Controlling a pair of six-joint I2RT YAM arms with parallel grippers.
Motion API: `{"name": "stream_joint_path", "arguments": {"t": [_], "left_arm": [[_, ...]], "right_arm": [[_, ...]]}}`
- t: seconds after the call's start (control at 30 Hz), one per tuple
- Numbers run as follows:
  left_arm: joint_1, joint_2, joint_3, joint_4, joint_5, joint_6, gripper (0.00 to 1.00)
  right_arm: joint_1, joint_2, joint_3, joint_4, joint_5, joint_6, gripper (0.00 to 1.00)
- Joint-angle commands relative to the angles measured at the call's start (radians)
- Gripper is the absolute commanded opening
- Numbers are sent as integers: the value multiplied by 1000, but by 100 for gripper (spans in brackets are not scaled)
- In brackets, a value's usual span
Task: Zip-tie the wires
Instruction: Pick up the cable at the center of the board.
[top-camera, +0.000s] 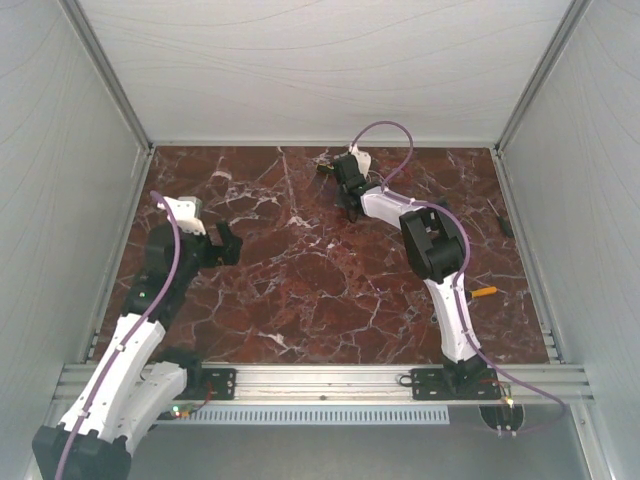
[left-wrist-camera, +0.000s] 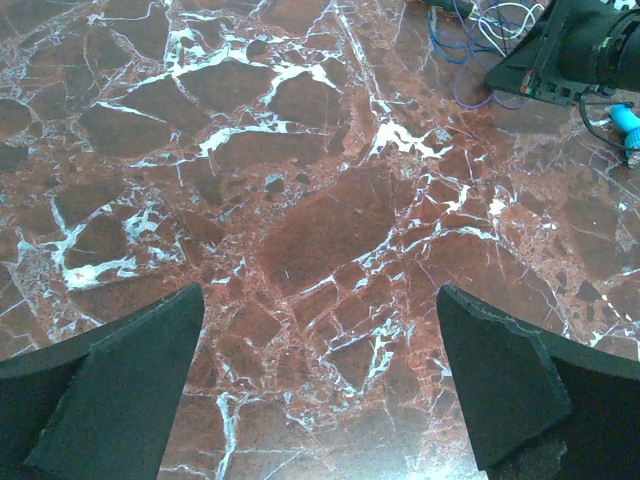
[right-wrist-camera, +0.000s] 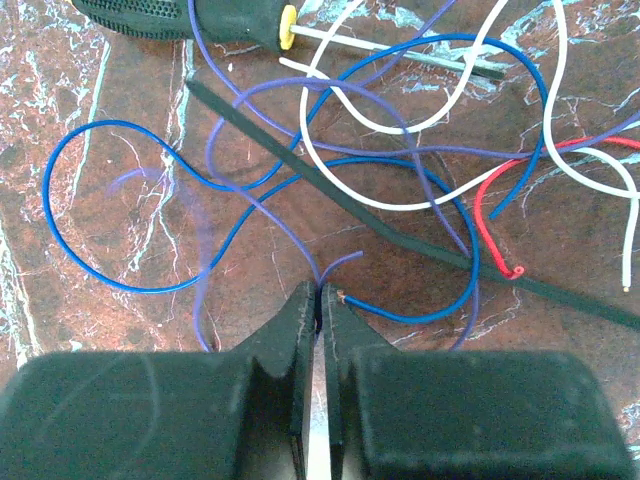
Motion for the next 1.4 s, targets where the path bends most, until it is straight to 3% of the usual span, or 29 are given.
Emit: {"name": "stream_joint_path", "arguments": {"t": [0.0, 0.4, 0.83, 0.97, 1.1, 1.2, 1.37], "left_arm": [[2, 1, 5, 52, 22, 9, 100], [1, 1, 3, 54, 26, 12, 100], [2, -6, 0, 53, 37, 11, 100], [2, -14, -1, 65, 99, 12, 100], [-1, -37, -25, 121, 283, 5, 100], [-26, -30, -34, 144, 339, -7, 100], [-91, -34, -40, 144, 306, 5, 100]], "right_arm": [[4, 29, 22, -6, 30, -30, 0], [32, -170, 22, -135, -59, -117, 0], [44, -414, 22, -282, -389, -110, 0], [61, -500, -47, -257, -509, -83, 0], [87, -577, -172, -210, -574, 2, 0], [117, -625, -220, -212, -594, 27, 0], [163, -727, -199, -213, -505, -11, 0]]}}
